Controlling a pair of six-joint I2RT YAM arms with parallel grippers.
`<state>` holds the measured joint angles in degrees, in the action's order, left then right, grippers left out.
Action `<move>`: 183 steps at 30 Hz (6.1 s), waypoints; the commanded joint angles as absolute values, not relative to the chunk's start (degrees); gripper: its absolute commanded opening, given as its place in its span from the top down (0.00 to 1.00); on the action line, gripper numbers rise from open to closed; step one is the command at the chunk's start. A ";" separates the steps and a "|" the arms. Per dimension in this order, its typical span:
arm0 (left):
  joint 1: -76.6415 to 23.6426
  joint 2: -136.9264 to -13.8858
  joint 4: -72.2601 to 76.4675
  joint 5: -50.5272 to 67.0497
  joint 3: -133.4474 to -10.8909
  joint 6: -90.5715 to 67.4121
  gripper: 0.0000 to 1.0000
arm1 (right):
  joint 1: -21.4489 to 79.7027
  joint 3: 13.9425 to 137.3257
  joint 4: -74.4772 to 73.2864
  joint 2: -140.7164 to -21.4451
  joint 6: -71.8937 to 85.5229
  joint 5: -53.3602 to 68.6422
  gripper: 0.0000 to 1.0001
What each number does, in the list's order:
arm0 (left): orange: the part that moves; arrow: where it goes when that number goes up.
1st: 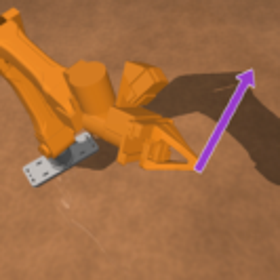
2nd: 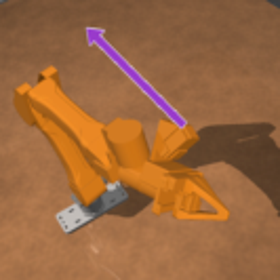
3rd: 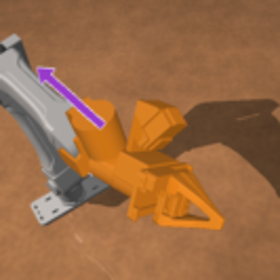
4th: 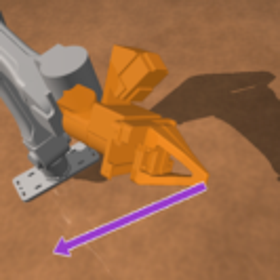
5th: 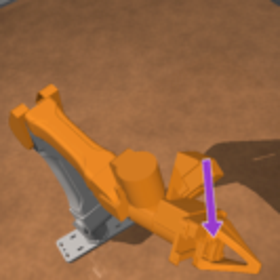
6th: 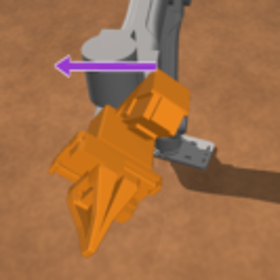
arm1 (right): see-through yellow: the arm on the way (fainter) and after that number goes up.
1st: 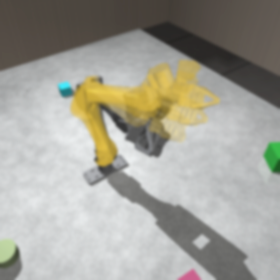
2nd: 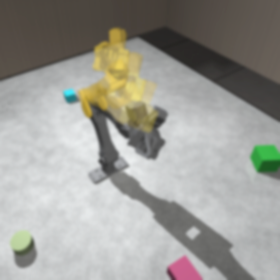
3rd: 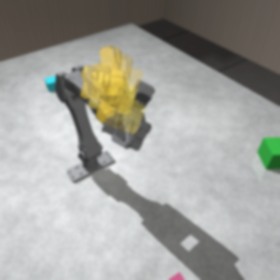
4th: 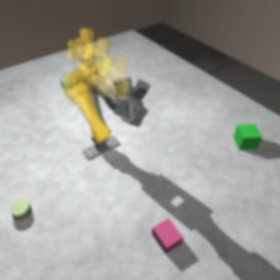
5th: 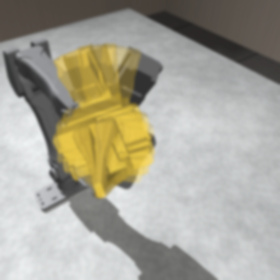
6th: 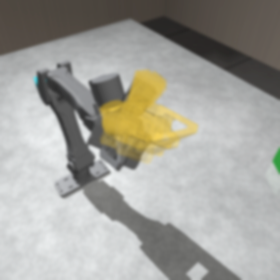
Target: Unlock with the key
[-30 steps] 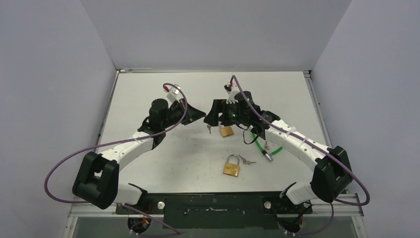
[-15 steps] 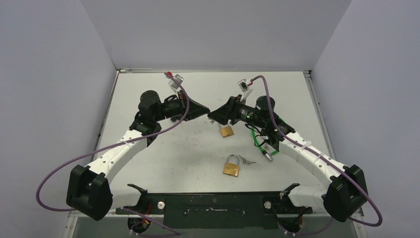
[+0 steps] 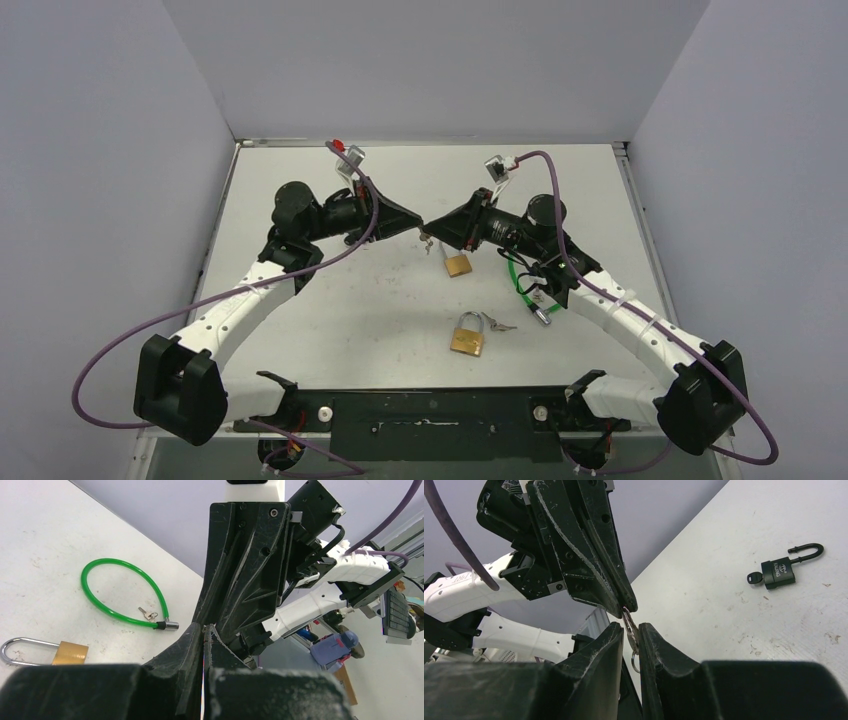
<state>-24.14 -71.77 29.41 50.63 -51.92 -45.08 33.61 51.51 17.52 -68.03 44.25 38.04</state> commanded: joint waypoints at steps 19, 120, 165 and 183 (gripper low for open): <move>-22.85 -71.42 35.31 47.99 -53.10 -50.15 1.00 | 33.75 52.44 19.92 -69.48 42.31 41.92 0.67; -46.40 -103.06 -14.27 -9.87 -74.33 -48.14 0.11 | 20.48 38.66 -10.97 -55.53 37.26 8.04 1.00; -49.23 -118.47 -31.33 -26.99 -86.63 -42.80 0.65 | 18.63 38.47 -15.93 -52.10 31.43 9.96 1.00; -42.99 -116.08 -33.40 -18.01 -80.69 -44.07 0.31 | 18.46 38.14 -14.85 -53.10 32.43 11.49 1.00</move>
<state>-43.92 -114.48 -29.15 -20.71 -78.50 -43.99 18.76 36.73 -17.19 -53.12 32.16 10.98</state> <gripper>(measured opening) 0.680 0.040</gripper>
